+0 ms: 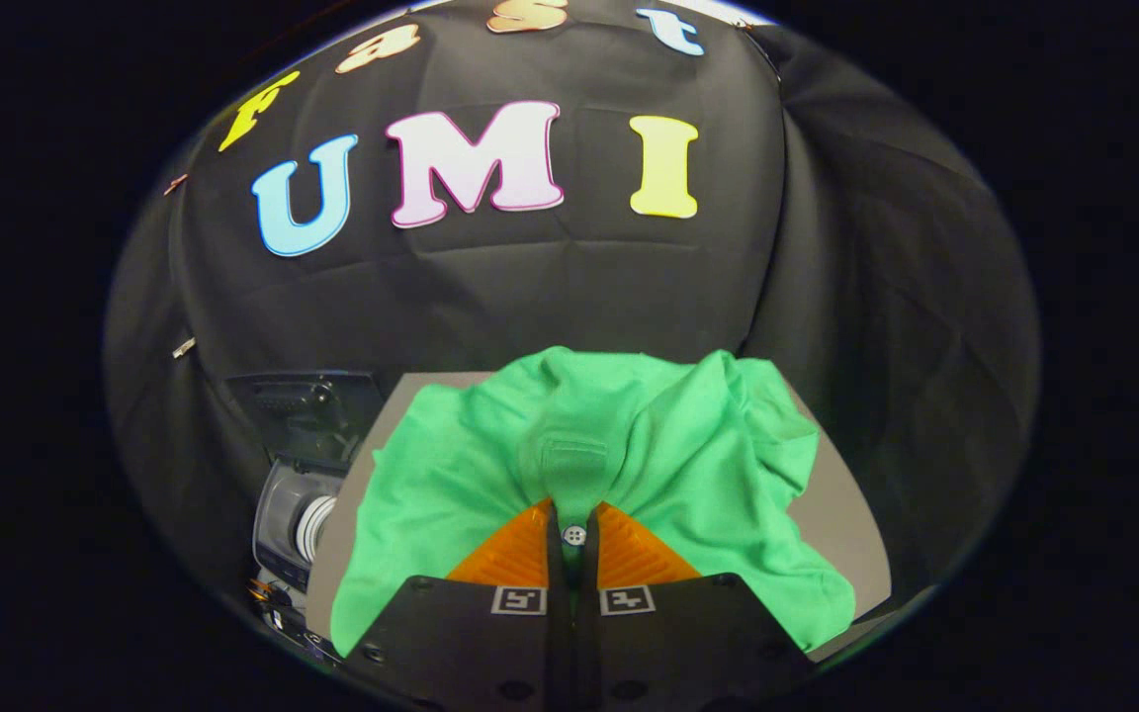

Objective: Put the clothes into the washing machine and then close the washing machine lid.

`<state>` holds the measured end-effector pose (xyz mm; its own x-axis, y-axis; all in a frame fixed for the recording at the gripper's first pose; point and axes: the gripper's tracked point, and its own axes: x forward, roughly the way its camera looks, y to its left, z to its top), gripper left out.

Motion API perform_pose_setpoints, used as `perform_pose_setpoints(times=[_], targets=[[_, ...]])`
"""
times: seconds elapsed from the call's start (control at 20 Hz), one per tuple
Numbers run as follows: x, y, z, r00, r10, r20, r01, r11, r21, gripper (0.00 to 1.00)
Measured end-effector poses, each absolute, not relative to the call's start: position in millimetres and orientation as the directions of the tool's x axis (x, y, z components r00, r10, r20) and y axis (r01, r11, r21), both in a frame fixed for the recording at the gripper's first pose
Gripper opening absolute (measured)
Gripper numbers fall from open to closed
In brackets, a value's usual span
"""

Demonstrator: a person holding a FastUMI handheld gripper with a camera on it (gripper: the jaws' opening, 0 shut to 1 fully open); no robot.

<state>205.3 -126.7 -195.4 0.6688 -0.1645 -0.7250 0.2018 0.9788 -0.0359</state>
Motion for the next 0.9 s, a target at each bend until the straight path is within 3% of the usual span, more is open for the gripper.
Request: perform_pose_setpoints(times=[0.55, 0.9], targets=[[196.9, -59.9, -38.4, 0.873, -0.029, -0.487, 0.072, 0.995, 0.069, 0.05], [196.4, 27.1, 13.5, 0.917, 0.11, -0.383, -0.087, 0.993, 0.077, 0.05]])
